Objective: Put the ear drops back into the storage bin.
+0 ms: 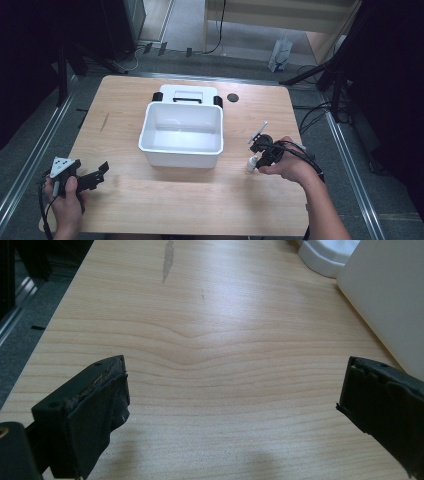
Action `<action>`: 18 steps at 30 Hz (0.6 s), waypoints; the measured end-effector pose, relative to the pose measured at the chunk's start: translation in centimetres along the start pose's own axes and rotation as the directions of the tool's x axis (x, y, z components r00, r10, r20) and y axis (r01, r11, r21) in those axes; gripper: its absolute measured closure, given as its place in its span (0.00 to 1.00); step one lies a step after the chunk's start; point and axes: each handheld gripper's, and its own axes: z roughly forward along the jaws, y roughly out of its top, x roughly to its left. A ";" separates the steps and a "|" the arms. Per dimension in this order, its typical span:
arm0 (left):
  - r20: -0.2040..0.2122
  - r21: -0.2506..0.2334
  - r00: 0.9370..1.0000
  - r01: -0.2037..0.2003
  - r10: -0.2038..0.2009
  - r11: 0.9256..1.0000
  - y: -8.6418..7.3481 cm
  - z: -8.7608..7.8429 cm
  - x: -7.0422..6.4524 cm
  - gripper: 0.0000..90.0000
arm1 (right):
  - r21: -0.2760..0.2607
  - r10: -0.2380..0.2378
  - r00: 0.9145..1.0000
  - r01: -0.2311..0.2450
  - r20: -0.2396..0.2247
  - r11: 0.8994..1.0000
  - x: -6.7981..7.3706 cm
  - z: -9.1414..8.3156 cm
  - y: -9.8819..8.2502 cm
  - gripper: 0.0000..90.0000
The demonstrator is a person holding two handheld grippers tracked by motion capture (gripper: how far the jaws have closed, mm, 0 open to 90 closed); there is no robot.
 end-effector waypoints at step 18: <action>0.002 0.003 1.000 -0.001 0.001 1.000 0.0 0.1 0.0 0.01 | 0.026 0.065 0.987 -0.061 -0.147 0.998 -0.6 0.8 2.3 0.74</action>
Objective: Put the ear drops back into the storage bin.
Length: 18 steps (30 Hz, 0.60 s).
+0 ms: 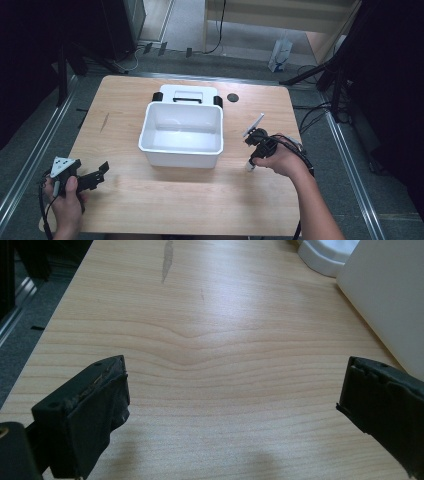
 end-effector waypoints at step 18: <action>0.002 0.003 1.000 -0.003 0.003 1.000 0.0 0.0 0.0 0.01 | -0.032 -0.047 0.998 0.045 -0.045 0.998 0.5 -0.6 0.6 0.80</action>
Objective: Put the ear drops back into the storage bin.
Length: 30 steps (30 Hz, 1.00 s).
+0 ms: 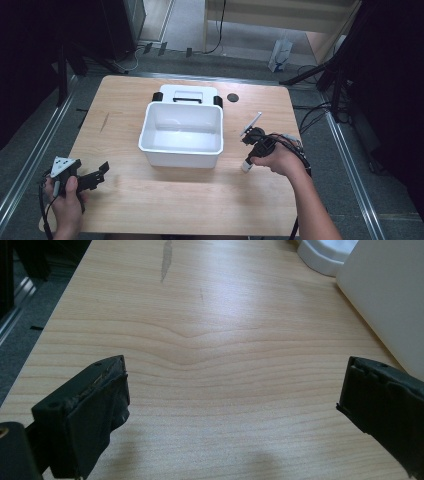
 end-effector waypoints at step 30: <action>-0.004 -0.002 1.000 0.003 -0.003 1.000 0.0 0.1 0.0 0.01 | -0.105 -0.070 0.997 0.073 0.035 0.992 0.9 -9.4 7.1 0.80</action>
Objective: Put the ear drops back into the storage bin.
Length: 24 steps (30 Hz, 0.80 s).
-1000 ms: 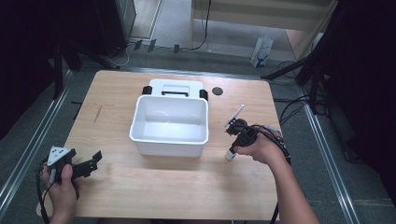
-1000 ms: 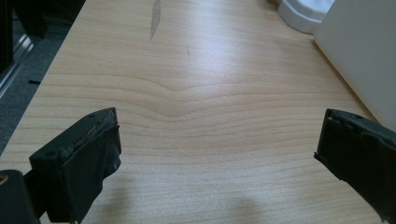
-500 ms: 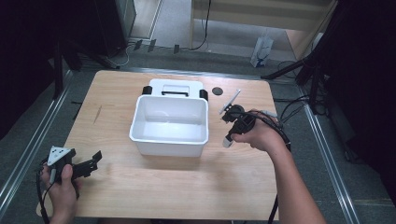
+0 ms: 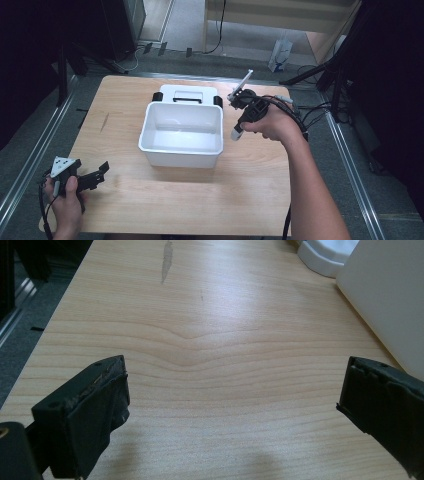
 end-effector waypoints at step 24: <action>0.007 -0.006 1.000 -0.001 0.002 1.000 0.0 0.0 0.0 0.01 | -0.026 -0.105 0.994 0.104 -0.019 0.994 3.6 -0.8 5.3 0.80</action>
